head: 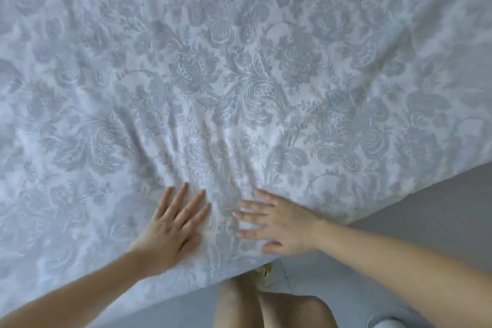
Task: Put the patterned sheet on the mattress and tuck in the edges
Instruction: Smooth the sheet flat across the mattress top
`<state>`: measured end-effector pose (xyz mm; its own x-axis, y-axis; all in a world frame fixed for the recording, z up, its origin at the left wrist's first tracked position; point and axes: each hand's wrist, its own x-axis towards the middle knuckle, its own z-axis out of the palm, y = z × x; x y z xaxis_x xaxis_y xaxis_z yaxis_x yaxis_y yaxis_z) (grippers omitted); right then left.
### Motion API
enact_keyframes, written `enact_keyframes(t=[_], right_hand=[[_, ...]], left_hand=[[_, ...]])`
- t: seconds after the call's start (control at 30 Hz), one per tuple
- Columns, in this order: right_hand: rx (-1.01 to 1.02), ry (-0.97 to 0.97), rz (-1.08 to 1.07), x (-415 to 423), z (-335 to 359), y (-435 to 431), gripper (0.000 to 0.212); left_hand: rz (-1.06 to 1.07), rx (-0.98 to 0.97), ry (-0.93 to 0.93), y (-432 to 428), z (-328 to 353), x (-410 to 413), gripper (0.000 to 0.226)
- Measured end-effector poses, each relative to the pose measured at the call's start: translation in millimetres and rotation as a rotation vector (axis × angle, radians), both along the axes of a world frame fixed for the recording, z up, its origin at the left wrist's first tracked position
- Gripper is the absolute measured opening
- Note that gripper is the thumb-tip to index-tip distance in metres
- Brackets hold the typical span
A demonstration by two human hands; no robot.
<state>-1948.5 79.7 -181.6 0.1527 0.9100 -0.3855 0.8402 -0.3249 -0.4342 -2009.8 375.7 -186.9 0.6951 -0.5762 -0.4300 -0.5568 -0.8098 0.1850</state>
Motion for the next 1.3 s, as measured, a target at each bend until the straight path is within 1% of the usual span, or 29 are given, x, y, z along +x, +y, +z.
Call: enact_keyframes(t=[0.03, 0.07, 0.13, 0.2, 0.27, 0.33, 0.37, 0.4, 0.47, 0.5, 0.53, 0.6, 0.67, 0.7, 0.73, 0.77, 0.8, 0.83, 0.87, 0.9, 0.97, 1.0, 1.07, 1.1, 1.13, 1.17, 1.23, 1.27, 1.3], right_hand=[[0.045, 0.081, -0.011, 1.1, 7.2, -9.1, 0.046], [0.117, 0.121, -0.07, 16.5, 12.5, -8.5, 0.041], [0.278, 0.07, -0.282, 72.6, 17.1, 12.8, 0.037], [0.303, -0.11, -0.523, 147.5, 23.9, 48.9, 0.041], [0.176, -0.269, -0.743, 222.0, 26.3, 88.4, 0.049], [0.054, -0.351, -0.89, 278.6, 17.9, 118.4, 0.056], [0.013, -0.367, -0.917, 296.9, 10.2, 123.0, 0.059], [-0.014, -0.38, -0.902, 309.7, 0.5, 115.0, 0.059], [-0.038, -0.455, -0.872, 312.2, -19.6, 57.3, 0.055], [-0.057, -0.493, -0.947, 300.0, -28.4, 10.2, 0.054], [-0.114, -0.532, -1.075, 280.6, -34.6, -47.5, 0.054], [-0.32, -0.575, -1.397, 224.3, -34.5, -172.0, 0.059], [-0.525, -0.466, -1.739, 171.2, -15.6, -264.6, 0.061], [-0.592, -0.377, -1.887, 161.5, -4.7, -287.6, 0.059], [-0.632, -0.334, -1.993, 165.3, 1.0, -295.0, 0.055], [-0.651, -0.349, -2.044, 179.5, 2.8, -289.5, 0.053], [-0.599, -0.415, -2.02, 202.3, 4.7, -276.7, 0.053], [-0.463, -0.552, -1.936, 228.4, 4.3, -258.0, 0.054], [-0.294, -0.653, -1.799, 257.4, 2.3, -232.2, 0.055], [-0.14, -0.668, -1.618, 284.4, -4.3, -203.9, 0.054], [0.064, -0.578, -1.255, 334.0, -7.1, -151.9, 0.053], [0.1, -0.537, -1.064, 356.4, -11.2, -139.7, 0.052], [0.052, -0.544, -0.843, 392.7, -22.5, -176.2, 0.047], [0.033, -0.594, -0.846, 397.7, -32.4, -219.5, 0.046], [-0.017, -0.614, -0.952, 394.6, -41.2, -277.8, 0.048], [-0.098, -0.625, -1.107, 384.2, -46.7, -346.7, 0.051], [-0.318, -0.648, -1.469, 348.0, -45.0, -482.3, 0.055], [-0.418, -0.616, -1.639, 330.7, -36.5, -530.4, 0.055], [-0.51, -0.558, -1.801, 318.6, -26.8, -560.8, 0.055]], left_hand=[[-0.053, -0.083, 0.053, 6.5, 12.1, 7.9, 0.05], [-0.052, -0.194, 0.047, 10.2, 20.2, 31.6, 0.042], [0.043, -0.333, -0.12, 6.7, 22.8, 99.0, 0.035], [0.273, -0.294, -0.327, -4.5, 18.9, 185.3, 0.038], [0.607, -0.211, -0.444, -17.6, 15.0, 272.7, 0.044], [0.899, -0.141, -0.392, -32.0, 11.2, 342.5, 0.05], [0.991, -0.108, -0.33, -43.2, 7.2, 366.7, 0.053], [1.019, -0.061, -0.275, -59.8, -0.4, 382.4, 0.055], [0.907, 0.007, -0.242, -106.6, -18.1, 388.2, 0.06], [0.812, 0.007, -0.252, -136.2, -26.5, 376.9, 0.061], [0.703, -0.016, -0.272, -168.6, -31.2, 358.6, 0.062], [0.416, -0.081, -0.264, -232.1, -35.9, 305.7, 0.06], [0.114, -0.198, -0.129, -279.4, -31.1, 254.0, 0.057], [-0.017, -0.274, -0.075, -293.4, -26.2, 240.6, 0.054], [-0.097, -0.37, -0.022, -300.9, -22.8, 237.5, 0.05], [-0.087, -0.515, 0.013, -303.5, -20.1, 246.2, 0.045], [0.005, -0.637, 0.022, -301.9, -16.5, 265.2, 0.044], [0.167, -0.721, -0.049, -299.0, -12.6, 290.6, 0.045], [0.352, -0.715, -0.158, -294.5, -10.1, 322.0, 0.045], [0.511, -0.63, -0.245, -287.6, -12.6, 355.1, 0.047], [0.769, -0.401, -0.293, -279.9, -14.8, 418.1, 0.057], [0.823, -0.291, -0.29, -282.4, -17.1, 440.1, 0.059], [0.835, -0.124, -0.258, -320.6, -25.8, 468.5, 0.06], [0.813, -0.086, -0.256, -352.9, -30.7, 474.4, 0.063], [0.77, -0.07, -0.266, -393.1, -35.1, 476.8, 0.065], [0.7, -0.069, -0.295, -436.4, -39.4, 473.6, 0.066], [0.464, -0.099, -0.324, -521.8, -45.5, 452.4, 0.062], [0.324, -0.128, -0.287, -560.1, -44.8, 438.7, 0.059], [0.196, -0.18, -0.202, -594.0, -44.9, 423.5, 0.057]])
